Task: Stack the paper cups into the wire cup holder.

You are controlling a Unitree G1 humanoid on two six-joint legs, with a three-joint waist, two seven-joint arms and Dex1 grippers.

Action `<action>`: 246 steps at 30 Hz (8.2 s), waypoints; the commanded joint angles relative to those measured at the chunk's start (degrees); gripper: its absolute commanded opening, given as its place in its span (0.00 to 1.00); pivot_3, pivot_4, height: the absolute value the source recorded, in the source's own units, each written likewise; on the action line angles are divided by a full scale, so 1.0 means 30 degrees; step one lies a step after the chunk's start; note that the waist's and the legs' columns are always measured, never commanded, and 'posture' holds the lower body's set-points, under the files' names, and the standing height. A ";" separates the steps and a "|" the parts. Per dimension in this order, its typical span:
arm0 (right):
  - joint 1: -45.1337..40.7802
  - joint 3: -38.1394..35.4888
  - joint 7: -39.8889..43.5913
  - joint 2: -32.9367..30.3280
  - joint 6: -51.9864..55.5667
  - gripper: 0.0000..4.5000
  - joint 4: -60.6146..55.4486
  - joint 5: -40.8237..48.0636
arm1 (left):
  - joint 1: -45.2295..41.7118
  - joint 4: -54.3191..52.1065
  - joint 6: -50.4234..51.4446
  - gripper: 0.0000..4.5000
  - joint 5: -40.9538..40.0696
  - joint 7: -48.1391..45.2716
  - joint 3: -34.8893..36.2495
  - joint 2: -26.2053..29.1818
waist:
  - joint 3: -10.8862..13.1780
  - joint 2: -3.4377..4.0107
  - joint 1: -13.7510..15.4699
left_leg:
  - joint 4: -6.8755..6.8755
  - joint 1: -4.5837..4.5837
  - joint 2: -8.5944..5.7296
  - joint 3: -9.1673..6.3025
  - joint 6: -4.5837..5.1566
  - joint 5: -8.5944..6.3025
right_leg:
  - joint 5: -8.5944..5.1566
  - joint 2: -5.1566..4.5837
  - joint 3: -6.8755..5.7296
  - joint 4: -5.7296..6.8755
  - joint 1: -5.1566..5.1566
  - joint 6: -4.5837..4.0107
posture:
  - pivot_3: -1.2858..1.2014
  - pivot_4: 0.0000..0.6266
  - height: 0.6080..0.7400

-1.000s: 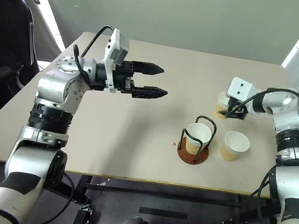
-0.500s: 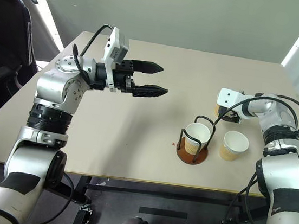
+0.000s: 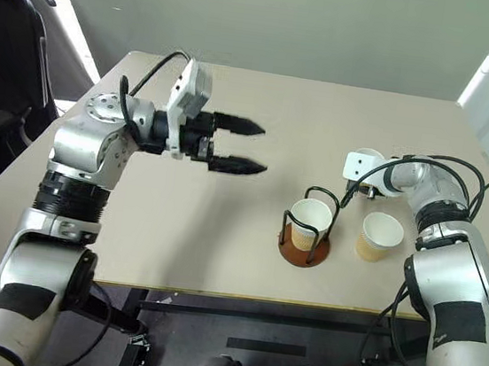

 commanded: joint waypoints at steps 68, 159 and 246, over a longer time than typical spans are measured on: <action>0.6843 -0.3136 1.5070 -0.7617 1.3778 0.00 -2.9318 1.3654 | -0.0451 0.1118 -0.2899 1.00 0.1979 -0.3484 -0.0974 0.1278 | 0.0002 -0.0002 -0.0186 | 0.0010 0.0006 0.0001 -0.0029 0.0008 0.0127 | -0.0028 0.0011 -0.0023 0.0020 0.0029 -0.0068 | 0.52 0.24 1.00; 0.6058 -0.6758 1.3953 -1.0003 1.5533 0.01 -2.8555 1.4184 | -0.0318 0.1154 -0.3209 1.00 0.1594 -0.3049 -0.0958 0.0910 | -0.0008 -0.0015 -0.0151 | 0.0032 0.0037 0.0001 -0.0045 0.0045 0.0111 | -0.0046 0.0018 -0.0013 -0.0002 0.0109 -0.0064 | 0.52 0.24 1.00; 0.6090 -1.0491 -0.0153 -0.2011 1.2119 0.42 -1.2498 1.4617 | 0.0726 0.3581 -0.3365 1.00 0.1694 0.7402 0.3949 -0.0404 | -0.0006 -0.0013 -0.0054 | 0.0024 0.0025 -0.0010 -0.0046 0.0000 0.0132 | -0.0011 0.0015 -0.0009 0.0011 0.0065 -0.0001 | 0.52 0.24 1.00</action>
